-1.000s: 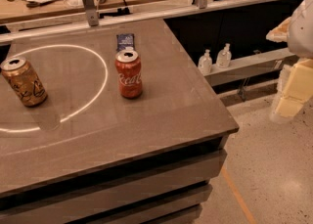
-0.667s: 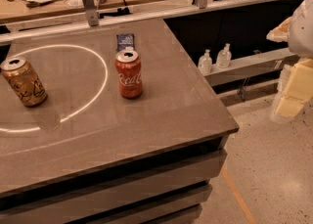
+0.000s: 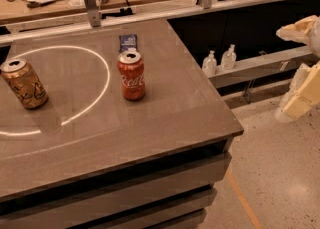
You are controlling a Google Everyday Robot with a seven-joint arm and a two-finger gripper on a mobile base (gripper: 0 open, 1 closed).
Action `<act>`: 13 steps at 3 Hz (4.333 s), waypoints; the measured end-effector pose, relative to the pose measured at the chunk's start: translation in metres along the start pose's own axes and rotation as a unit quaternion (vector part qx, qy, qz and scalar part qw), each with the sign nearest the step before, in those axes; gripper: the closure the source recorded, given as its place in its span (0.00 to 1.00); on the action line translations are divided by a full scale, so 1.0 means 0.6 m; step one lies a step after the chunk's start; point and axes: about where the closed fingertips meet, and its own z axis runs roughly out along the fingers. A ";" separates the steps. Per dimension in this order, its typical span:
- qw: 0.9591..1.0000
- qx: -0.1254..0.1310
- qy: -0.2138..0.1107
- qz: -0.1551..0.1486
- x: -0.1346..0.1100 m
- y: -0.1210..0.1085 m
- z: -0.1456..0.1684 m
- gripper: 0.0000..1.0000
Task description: Move coke can near rxbar blueberry
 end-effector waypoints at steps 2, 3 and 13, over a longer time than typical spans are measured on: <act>0.980 -0.008 -0.200 0.009 -0.084 0.008 0.021 0.00; 0.951 -0.033 -0.305 0.037 -0.154 0.023 0.068 0.00; 0.916 -0.075 -0.392 0.042 -0.323 -0.013 0.429 0.17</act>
Offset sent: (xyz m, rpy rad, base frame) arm 0.0088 0.0937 0.0311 0.6820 -0.1243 0.1623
